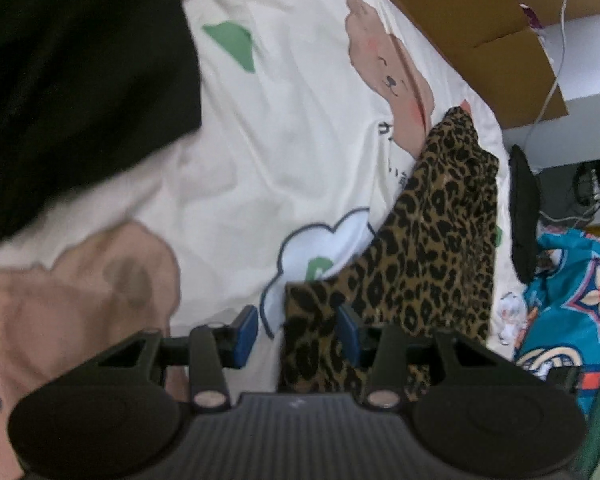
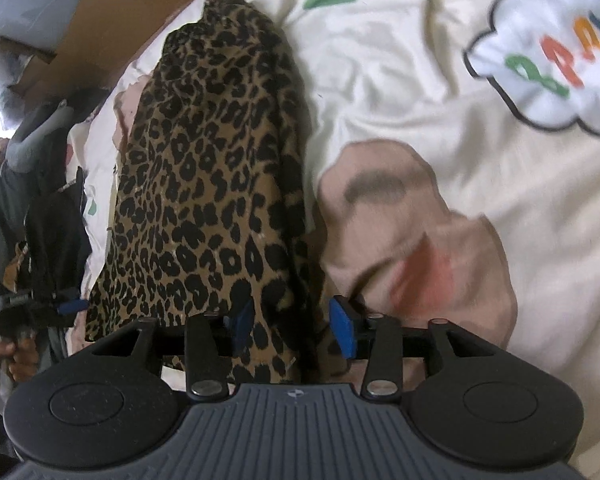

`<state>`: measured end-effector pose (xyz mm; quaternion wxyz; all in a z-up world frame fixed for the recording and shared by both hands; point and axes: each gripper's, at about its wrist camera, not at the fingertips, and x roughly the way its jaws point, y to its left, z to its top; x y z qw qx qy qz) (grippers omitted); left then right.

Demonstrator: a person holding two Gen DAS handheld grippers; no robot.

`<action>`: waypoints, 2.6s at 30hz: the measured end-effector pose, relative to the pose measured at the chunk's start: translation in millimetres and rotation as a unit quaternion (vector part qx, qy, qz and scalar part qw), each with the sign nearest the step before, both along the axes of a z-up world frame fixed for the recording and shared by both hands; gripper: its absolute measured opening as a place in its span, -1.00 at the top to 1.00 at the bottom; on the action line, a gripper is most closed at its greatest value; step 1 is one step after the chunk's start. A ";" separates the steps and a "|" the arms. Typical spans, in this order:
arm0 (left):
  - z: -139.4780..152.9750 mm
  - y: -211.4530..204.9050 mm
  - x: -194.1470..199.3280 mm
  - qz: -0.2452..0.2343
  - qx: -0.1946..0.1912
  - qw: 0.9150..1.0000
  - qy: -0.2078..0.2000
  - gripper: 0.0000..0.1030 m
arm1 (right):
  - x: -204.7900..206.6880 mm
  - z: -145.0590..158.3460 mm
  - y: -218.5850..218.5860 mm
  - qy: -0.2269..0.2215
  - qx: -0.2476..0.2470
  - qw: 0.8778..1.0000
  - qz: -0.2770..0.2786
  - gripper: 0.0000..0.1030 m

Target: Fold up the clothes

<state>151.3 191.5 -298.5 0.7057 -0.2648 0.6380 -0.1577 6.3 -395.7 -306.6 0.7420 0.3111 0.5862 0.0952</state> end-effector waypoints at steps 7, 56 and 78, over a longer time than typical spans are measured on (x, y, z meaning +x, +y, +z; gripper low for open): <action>-16.0 -3.2 -10.9 -0.009 -0.067 0.996 0.060 0.11 | -11.2 -8.8 -3.1 0.016 0.022 1.000 -0.011 0.00; -62.7 1.0 -22.2 0.027 -0.171 0.984 0.046 -0.14 | -10.1 -23.6 -13.7 0.031 0.154 0.985 -0.075 -0.04; -73.4 -2.6 -21.3 0.021 -0.193 0.980 0.041 -0.14 | -12.9 -32.4 -10.3 0.024 0.170 0.983 -0.062 0.32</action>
